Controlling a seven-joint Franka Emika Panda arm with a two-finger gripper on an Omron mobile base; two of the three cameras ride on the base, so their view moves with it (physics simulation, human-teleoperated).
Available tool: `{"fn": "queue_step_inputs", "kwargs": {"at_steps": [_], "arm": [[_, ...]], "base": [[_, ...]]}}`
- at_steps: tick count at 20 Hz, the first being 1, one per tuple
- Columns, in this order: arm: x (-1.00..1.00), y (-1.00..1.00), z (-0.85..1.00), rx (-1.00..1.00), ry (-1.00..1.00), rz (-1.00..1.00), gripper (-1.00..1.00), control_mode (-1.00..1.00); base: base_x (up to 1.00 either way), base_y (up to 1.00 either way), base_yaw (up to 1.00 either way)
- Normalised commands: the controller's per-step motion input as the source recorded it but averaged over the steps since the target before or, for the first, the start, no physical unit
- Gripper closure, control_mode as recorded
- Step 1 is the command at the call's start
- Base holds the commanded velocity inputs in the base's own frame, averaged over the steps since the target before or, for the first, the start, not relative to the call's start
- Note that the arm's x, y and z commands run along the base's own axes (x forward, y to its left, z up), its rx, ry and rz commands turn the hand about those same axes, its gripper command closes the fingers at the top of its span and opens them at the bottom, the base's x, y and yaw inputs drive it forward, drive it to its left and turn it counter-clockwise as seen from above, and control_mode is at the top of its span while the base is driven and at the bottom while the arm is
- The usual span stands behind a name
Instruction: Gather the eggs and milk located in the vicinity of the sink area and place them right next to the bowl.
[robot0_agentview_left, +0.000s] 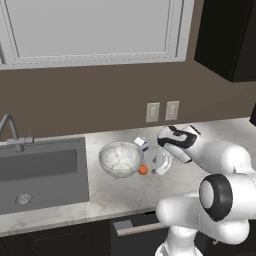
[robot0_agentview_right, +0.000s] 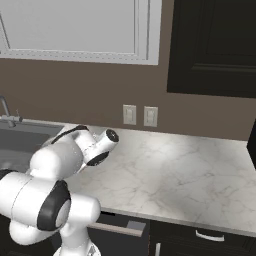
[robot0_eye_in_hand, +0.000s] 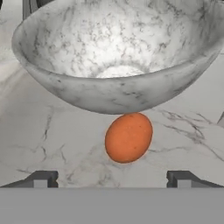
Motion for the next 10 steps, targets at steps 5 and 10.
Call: {"fn": "queue_step_inputs", "kwargs": {"at_steps": [5, 10], "arm": [[-0.01, -0.34, 0.35, 0.00, -0.06, -0.40, -1.00, -1.00], [0.00, -0.32, 0.04, -0.06, 0.09, -0.54, -1.00, -1.00]], "base": [[0.00, 0.00, 0.00], [0.00, 0.00, 0.00]]}}
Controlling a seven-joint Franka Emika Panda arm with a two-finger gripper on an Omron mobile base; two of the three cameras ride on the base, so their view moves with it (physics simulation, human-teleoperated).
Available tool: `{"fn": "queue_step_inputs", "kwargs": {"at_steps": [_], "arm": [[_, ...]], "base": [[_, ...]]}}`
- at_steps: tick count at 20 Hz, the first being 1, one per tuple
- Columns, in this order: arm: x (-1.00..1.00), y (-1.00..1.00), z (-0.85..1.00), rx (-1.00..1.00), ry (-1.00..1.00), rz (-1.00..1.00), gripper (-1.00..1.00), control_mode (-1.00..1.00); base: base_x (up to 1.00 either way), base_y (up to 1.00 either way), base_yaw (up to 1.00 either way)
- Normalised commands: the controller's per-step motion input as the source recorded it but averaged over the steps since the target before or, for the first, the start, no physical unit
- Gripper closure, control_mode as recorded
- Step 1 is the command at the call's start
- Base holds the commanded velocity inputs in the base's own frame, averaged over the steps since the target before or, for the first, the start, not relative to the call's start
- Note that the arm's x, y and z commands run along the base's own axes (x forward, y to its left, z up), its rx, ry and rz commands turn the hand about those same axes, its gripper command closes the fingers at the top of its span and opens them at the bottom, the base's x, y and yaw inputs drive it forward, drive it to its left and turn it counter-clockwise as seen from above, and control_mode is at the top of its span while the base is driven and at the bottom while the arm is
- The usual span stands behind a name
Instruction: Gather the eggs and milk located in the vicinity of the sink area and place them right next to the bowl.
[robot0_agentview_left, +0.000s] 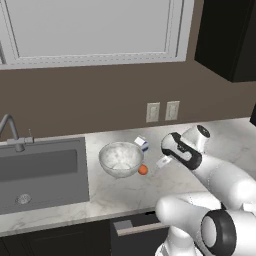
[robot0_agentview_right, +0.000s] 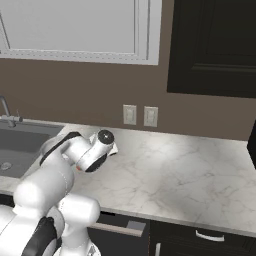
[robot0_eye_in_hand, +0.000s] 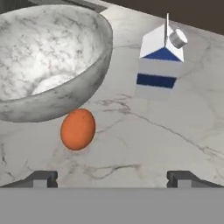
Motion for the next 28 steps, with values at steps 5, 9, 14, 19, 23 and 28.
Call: {"fn": "queue_step_inputs", "kwargs": {"at_steps": [5, 9, 14, 19, 23, 28], "arm": [[0.00, -0.34, 0.00, -0.17, 0.26, -0.58, -1.00, -1.00], [-0.13, -0.35, 0.02, -0.09, 0.23, -0.45, -1.00, -1.00], [-0.55, -0.09, 0.42, 0.00, 0.02, -0.22, -1.00, -1.00], [-0.54, 0.01, 0.65, 0.01, -0.10, -0.06, -1.00, -1.00], [-0.52, 0.09, 0.33, 0.03, -0.08, 0.00, -1.00, -1.00], [-0.22, 0.06, 0.03, 0.01, -0.05, 0.00, -1.00, -1.00]], "base": [[0.00, 0.00, 0.00], [0.00, 0.00, 0.00], [0.00, 0.00, 0.00], [0.00, 0.00, 0.00], [0.00, 0.00, 0.00], [0.00, 0.00, 0.00]]}}
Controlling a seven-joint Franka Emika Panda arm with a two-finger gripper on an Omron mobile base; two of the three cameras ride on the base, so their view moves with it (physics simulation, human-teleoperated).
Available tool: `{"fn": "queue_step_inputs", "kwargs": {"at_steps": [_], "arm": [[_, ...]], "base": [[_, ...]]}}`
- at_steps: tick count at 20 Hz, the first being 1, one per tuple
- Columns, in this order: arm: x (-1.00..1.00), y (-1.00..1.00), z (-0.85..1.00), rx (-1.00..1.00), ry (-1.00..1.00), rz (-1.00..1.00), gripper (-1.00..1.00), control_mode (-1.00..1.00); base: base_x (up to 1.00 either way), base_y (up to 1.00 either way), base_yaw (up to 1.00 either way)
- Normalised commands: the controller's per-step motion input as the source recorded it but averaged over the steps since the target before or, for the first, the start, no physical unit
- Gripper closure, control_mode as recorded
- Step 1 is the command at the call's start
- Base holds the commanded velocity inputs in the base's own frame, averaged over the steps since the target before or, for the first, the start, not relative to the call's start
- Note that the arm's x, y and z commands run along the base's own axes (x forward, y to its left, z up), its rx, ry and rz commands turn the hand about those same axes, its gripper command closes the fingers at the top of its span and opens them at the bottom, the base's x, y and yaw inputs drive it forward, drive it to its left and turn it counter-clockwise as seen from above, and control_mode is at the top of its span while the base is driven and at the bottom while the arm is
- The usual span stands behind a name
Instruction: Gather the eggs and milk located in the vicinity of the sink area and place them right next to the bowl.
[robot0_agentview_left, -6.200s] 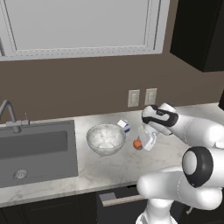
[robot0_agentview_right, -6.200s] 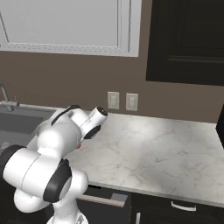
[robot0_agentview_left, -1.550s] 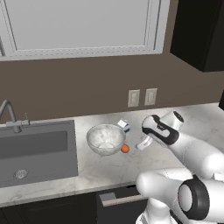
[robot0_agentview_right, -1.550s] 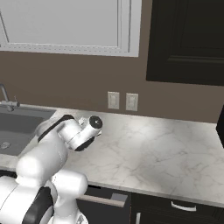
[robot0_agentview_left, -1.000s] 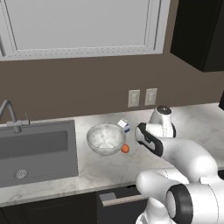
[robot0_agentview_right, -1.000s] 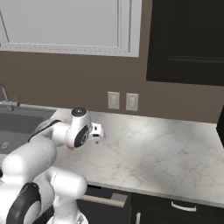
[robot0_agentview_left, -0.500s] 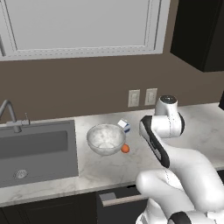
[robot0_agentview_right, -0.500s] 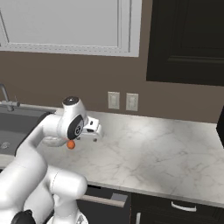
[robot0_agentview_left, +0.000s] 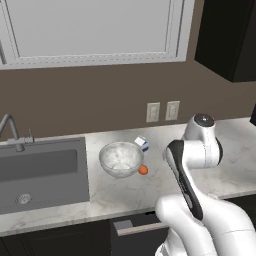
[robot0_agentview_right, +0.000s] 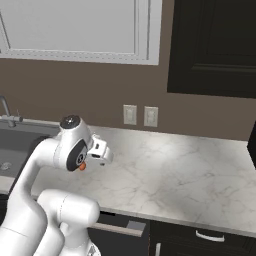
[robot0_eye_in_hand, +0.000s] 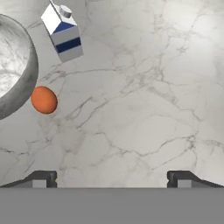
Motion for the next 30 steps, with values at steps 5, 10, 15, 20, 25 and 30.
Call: {"fn": "queue_step_inputs", "kwargs": {"at_steps": [5, 10, 15, 20, 25, 30], "arm": [[0.00, 0.00, 0.00, 0.00, 0.00, 0.00, -1.00, -1.00], [0.00, 0.00, 0.00, 0.00, 0.00, 0.00, -1.00, 1.00], [0.00, 0.00, 0.00, 0.00, 0.00, 0.00, -1.00, 1.00], [0.00, 0.00, 0.00, 0.00, 0.00, 0.00, -1.00, 1.00], [0.00, 0.00, 0.00, 0.00, 0.00, 0.00, -1.00, 1.00], [0.00, 0.00, 0.00, 0.00, 0.00, 0.00, -1.00, 1.00]], "base": [[0.00, 0.00, 0.00], [-0.03, 0.00, 0.00], [-0.93, 0.00, -0.09], [-0.75, 0.00, -0.06], [-0.41, 0.13, 0.10], [-0.55, 0.85, 0.54]]}}
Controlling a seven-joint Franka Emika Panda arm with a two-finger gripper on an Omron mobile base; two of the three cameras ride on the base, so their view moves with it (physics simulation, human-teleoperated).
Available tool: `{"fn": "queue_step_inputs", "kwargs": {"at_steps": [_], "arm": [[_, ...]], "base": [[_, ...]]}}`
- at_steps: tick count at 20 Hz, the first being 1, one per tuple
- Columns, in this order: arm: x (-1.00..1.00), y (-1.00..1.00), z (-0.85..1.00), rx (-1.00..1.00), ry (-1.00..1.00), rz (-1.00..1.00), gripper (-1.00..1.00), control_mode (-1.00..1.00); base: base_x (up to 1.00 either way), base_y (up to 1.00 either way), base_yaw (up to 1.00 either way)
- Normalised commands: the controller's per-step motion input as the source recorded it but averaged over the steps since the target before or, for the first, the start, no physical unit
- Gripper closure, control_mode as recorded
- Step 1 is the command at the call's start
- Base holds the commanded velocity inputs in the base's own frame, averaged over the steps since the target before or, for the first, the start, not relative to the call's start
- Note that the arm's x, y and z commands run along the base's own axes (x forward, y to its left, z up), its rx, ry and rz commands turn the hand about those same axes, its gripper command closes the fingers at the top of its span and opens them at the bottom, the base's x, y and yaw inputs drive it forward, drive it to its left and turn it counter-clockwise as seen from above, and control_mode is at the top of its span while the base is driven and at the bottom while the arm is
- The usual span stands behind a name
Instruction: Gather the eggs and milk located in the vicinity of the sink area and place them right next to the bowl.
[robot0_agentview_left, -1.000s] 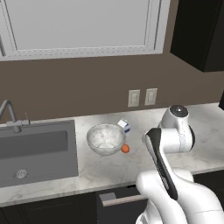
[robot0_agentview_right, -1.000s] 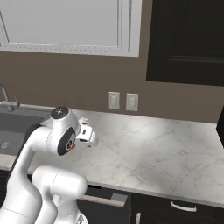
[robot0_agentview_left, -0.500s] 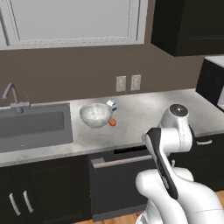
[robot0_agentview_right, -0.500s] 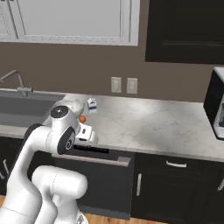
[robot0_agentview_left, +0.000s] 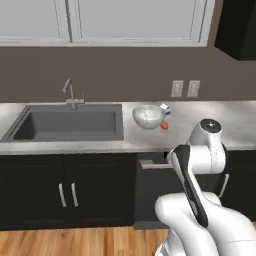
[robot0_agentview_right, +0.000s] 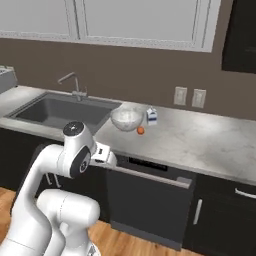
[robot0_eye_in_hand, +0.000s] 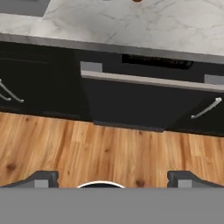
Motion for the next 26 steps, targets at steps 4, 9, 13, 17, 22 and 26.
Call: {"fn": "queue_step_inputs", "kwargs": {"at_steps": [4, 9, 13, 17, 22, 26], "arm": [[0.00, 0.00, 0.00, 0.00, 0.00, 0.00, -1.00, 1.00], [0.00, 0.00, 0.00, 0.00, 0.00, 0.00, -1.00, 1.00], [0.00, 0.00, 0.00, 0.00, 0.00, 0.00, -1.00, 1.00], [0.00, 0.00, 0.00, 0.00, 0.00, 0.00, -1.00, 1.00], [0.00, 0.00, 0.00, 0.00, 0.00, 0.00, -1.00, 1.00], [0.00, 0.00, 0.00, 0.00, 0.00, 0.00, -1.00, 1.00]], "base": [[0.04, 0.80, 0.34], [0.82, 0.79, 0.02], [0.96, 0.85, -0.11], [0.50, 0.96, -0.11], [0.19, 1.00, -0.04], [0.57, 0.80, -0.15]]}}
